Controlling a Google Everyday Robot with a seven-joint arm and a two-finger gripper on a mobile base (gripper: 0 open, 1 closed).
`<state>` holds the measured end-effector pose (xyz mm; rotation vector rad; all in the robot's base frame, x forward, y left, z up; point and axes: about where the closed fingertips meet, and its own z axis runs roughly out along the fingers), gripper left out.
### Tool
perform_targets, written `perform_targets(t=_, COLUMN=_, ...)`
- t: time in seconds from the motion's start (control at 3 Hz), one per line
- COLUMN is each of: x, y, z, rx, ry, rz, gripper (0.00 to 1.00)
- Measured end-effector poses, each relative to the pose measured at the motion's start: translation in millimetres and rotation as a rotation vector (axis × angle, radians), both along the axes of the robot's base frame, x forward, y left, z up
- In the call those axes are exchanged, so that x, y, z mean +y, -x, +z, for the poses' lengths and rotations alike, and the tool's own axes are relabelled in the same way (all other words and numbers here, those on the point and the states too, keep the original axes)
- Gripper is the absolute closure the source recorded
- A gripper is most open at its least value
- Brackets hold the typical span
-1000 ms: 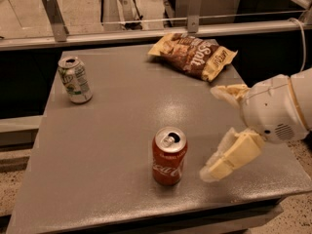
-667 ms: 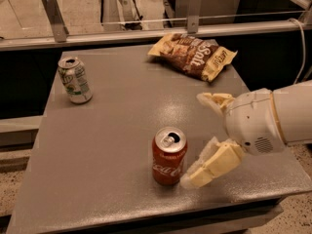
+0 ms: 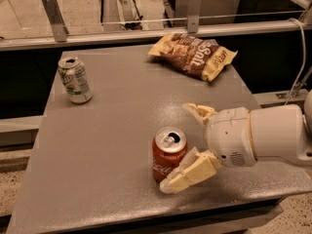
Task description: Knock coke can over
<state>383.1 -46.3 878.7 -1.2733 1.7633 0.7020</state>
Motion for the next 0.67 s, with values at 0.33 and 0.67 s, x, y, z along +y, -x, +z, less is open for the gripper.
perform_targets(t=0.33, x=6, y=-7, z=-9, rx=-0.017, ry=-0.052, rz=-0.011, gripper=0.00)
perform_targets(t=0.67, x=10, y=-26, z=-4, rx=-0.050, ry=-0.100, rz=-0.024, gripper=0.00)
